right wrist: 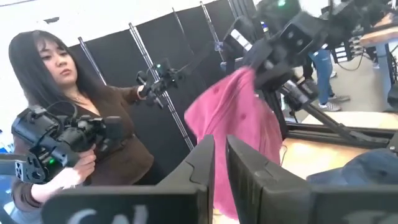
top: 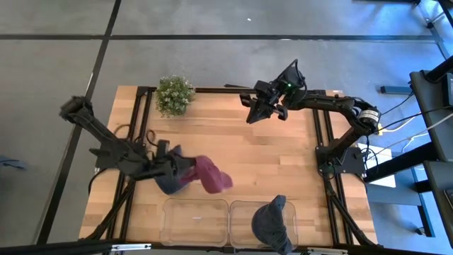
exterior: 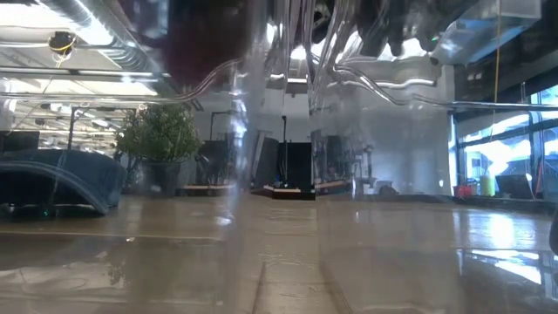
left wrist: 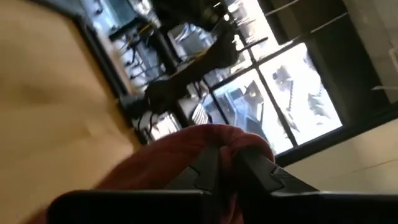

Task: Pick & Place hat
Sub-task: Put the red cap into the left transparent bin

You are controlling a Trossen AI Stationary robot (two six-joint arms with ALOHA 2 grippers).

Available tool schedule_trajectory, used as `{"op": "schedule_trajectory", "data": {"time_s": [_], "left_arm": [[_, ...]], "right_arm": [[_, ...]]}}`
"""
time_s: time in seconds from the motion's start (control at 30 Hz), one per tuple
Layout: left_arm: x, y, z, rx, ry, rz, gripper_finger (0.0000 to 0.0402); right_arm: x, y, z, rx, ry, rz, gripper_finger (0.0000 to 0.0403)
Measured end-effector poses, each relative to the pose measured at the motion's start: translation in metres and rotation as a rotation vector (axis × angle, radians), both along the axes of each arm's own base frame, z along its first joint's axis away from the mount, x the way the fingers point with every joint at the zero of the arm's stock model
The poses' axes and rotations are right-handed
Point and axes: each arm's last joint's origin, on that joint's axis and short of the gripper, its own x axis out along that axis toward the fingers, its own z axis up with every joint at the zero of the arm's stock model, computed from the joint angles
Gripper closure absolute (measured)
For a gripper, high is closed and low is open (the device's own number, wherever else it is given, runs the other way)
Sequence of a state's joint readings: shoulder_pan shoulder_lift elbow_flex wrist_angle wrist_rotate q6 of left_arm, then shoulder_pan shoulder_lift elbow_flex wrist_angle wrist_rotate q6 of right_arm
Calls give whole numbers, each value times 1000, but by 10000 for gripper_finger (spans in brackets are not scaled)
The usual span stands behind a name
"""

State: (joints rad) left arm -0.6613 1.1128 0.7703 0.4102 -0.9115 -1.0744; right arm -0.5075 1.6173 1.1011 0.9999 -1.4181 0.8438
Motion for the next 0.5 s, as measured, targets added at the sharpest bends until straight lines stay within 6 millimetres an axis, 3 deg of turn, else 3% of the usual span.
{"op": "schedule_trajectory", "data": {"time_s": [0.2, 0.5], "left_arm": [[13, -15, 11, -152, 200, -114, 374], [18, -18, 72, -240, 667, -135, 374]], "right_arm": [[2, 7, 0, -15, -6, 37, 361], [9, 21, -1, -51, -54, 82, 361]]}}
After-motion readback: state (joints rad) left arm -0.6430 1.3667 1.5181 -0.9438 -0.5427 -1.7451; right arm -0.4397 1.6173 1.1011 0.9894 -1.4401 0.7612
